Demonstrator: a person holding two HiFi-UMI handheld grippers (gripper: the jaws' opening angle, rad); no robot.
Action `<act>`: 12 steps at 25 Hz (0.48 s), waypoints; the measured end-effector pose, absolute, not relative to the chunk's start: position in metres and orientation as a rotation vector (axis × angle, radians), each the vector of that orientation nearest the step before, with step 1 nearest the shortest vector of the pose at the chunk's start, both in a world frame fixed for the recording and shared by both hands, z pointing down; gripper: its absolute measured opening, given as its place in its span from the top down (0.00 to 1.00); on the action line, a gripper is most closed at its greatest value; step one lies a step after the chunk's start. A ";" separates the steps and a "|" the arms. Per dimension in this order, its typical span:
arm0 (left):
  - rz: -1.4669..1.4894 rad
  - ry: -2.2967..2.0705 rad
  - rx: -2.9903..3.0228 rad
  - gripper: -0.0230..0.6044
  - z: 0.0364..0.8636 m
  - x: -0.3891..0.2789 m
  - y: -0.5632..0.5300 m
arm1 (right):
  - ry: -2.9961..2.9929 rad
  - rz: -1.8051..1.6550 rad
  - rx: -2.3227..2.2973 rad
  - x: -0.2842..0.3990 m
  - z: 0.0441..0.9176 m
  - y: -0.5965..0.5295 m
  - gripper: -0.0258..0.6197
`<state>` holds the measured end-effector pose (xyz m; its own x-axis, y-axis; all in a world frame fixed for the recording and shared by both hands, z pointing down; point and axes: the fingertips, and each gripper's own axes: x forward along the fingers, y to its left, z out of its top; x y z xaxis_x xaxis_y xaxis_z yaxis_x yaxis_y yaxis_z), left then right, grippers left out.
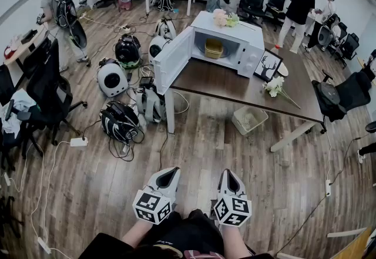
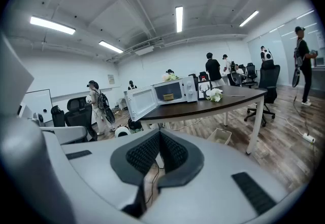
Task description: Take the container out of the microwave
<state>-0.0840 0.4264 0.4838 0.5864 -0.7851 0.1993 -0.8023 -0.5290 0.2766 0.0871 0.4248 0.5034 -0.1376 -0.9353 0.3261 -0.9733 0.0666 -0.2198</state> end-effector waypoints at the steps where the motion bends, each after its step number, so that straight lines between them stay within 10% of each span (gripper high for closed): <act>1: 0.062 -1.282 2.485 0.95 0.483 -0.088 0.424 | -2.223 0.595 1.998 0.082 0.502 0.424 0.95; 12: 0.013 -1.203 2.518 0.95 0.482 -0.122 0.398 | -2.248 0.651 2.077 0.042 0.503 0.415 0.95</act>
